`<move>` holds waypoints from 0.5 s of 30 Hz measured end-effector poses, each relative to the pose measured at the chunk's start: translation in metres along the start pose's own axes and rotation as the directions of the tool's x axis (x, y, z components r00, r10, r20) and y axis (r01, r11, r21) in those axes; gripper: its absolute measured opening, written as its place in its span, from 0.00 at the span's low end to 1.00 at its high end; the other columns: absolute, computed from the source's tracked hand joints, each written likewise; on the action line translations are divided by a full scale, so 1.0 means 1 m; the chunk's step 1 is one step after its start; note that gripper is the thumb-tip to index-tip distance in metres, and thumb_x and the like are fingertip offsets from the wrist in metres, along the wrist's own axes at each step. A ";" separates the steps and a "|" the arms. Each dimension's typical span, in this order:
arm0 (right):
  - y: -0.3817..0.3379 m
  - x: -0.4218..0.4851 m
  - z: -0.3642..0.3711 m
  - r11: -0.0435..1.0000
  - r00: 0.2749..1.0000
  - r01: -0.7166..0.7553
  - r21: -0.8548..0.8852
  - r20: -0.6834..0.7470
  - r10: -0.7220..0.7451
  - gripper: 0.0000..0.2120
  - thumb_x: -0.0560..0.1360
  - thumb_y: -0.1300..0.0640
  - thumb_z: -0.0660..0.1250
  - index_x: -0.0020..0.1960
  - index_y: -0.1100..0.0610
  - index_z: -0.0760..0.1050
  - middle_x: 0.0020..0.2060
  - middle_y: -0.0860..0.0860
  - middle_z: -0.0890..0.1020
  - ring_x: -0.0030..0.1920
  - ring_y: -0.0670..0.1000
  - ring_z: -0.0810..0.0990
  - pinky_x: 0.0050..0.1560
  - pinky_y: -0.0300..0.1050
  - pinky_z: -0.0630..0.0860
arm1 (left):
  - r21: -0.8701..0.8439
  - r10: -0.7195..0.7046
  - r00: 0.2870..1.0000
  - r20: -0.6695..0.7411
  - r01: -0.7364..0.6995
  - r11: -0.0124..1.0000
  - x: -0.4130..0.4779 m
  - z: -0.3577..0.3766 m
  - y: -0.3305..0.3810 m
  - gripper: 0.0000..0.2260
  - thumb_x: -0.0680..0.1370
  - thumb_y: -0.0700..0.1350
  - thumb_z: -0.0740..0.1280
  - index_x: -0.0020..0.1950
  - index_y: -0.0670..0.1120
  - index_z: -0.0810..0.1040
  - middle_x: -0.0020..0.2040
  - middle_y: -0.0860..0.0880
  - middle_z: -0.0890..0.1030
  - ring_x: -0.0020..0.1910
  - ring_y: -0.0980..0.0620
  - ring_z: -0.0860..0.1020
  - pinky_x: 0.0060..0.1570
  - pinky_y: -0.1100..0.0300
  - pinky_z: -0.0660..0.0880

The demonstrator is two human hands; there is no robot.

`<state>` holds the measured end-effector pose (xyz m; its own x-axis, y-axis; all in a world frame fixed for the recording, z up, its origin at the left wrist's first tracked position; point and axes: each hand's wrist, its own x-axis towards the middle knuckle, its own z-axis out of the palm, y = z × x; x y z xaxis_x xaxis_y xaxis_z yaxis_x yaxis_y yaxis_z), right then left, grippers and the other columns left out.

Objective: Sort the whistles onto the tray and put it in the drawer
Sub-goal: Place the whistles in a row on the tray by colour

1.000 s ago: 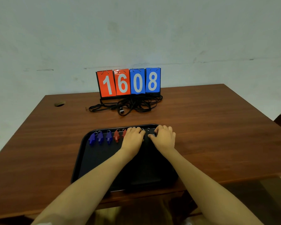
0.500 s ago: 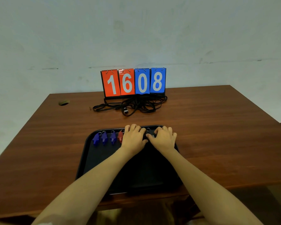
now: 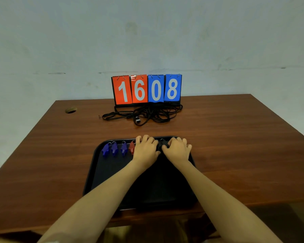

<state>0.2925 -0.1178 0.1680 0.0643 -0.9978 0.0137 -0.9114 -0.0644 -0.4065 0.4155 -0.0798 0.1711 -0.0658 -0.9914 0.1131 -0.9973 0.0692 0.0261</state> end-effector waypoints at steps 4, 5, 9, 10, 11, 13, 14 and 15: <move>0.001 -0.001 -0.001 1.000 1.000 0.001 -0.012 0.017 0.000 0.14 0.75 0.45 0.61 0.51 0.55 0.75 0.55 0.51 0.76 0.61 0.55 0.68 0.60 0.52 0.62 | 0.001 -0.003 1.000 0.011 0.003 1.000 0.000 0.000 0.000 0.21 0.78 0.54 0.61 0.68 0.46 0.68 0.67 0.48 0.71 0.68 0.47 0.63 0.66 0.49 0.55; 0.001 -0.001 -0.001 1.000 1.000 0.001 -0.012 0.014 -0.001 0.15 0.75 0.45 0.61 0.54 0.55 0.75 0.56 0.51 0.75 0.62 0.55 0.67 0.61 0.52 0.62 | -0.007 -0.003 1.000 0.011 0.003 1.000 -0.001 0.000 -0.001 0.22 0.78 0.54 0.61 0.69 0.47 0.67 0.68 0.48 0.70 0.69 0.47 0.63 0.67 0.49 0.55; -0.003 -0.001 -0.007 0.998 0.997 0.055 -0.022 -0.056 -0.056 0.18 0.76 0.44 0.61 0.59 0.54 0.72 0.58 0.51 0.74 0.63 0.55 0.67 0.61 0.52 0.62 | -0.054 0.036 0.998 -0.053 -0.038 0.998 -0.005 -0.006 -0.008 0.24 0.77 0.50 0.61 0.72 0.47 0.64 0.69 0.49 0.69 0.70 0.48 0.62 0.66 0.50 0.55; -0.006 0.001 -0.010 0.996 0.994 0.090 -0.026 -0.066 -0.092 0.17 0.77 0.45 0.60 0.59 0.54 0.72 0.58 0.51 0.74 0.62 0.55 0.67 0.61 0.52 0.63 | -0.070 0.035 0.996 -0.083 -0.041 0.997 -0.006 -0.009 -0.011 0.24 0.76 0.49 0.61 0.72 0.47 0.64 0.69 0.50 0.69 0.69 0.48 0.63 0.65 0.51 0.55; -0.010 0.004 -0.013 0.991 0.989 0.132 -0.029 -0.063 -0.134 0.15 0.77 0.46 0.60 0.59 0.54 0.72 0.57 0.52 0.74 0.62 0.55 0.67 0.61 0.51 0.63 | -0.088 0.020 0.994 -0.109 -0.030 0.996 -0.005 -0.011 -0.015 0.23 0.76 0.48 0.60 0.71 0.47 0.65 0.68 0.50 0.70 0.69 0.49 0.63 0.64 0.51 0.55; -0.019 0.012 -0.017 0.973 0.972 0.229 -0.001 -0.045 -0.229 0.13 0.78 0.50 0.59 0.59 0.56 0.73 0.57 0.52 0.75 0.61 0.55 0.68 0.61 0.49 0.65 | -0.126 -0.038 0.990 -0.135 0.021 0.992 -0.001 -0.018 -0.027 0.21 0.76 0.47 0.59 0.70 0.47 0.67 0.67 0.50 0.71 0.68 0.49 0.65 0.64 0.52 0.56; -0.025 0.018 -0.019 0.960 0.960 0.278 0.024 -0.043 -0.276 0.13 0.79 0.53 0.59 0.60 0.57 0.73 0.58 0.53 0.75 0.62 0.55 0.68 0.61 0.49 0.66 | -0.128 -0.066 0.988 -0.137 0.049 0.991 0.002 -0.021 -0.034 0.20 0.77 0.46 0.59 0.69 0.47 0.68 0.66 0.50 0.72 0.67 0.49 0.65 0.65 0.52 0.56; -0.032 0.024 -0.020 0.946 0.946 0.322 0.042 -0.043 -0.321 0.13 0.79 0.56 0.58 0.61 0.58 0.73 0.58 0.54 0.76 0.62 0.55 0.68 0.61 0.48 0.67 | -0.110 -0.089 0.987 -0.133 0.074 0.991 0.007 -0.025 -0.042 0.20 0.77 0.45 0.59 0.69 0.47 0.69 0.66 0.50 0.72 0.67 0.49 0.66 0.66 0.52 0.56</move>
<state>0.3151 -0.1403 0.2000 0.3354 -0.9242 0.1829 -0.8239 -0.3819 -0.4187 0.4580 -0.0865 0.1954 0.0280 -0.9700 0.2413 -0.9897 0.0071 0.1431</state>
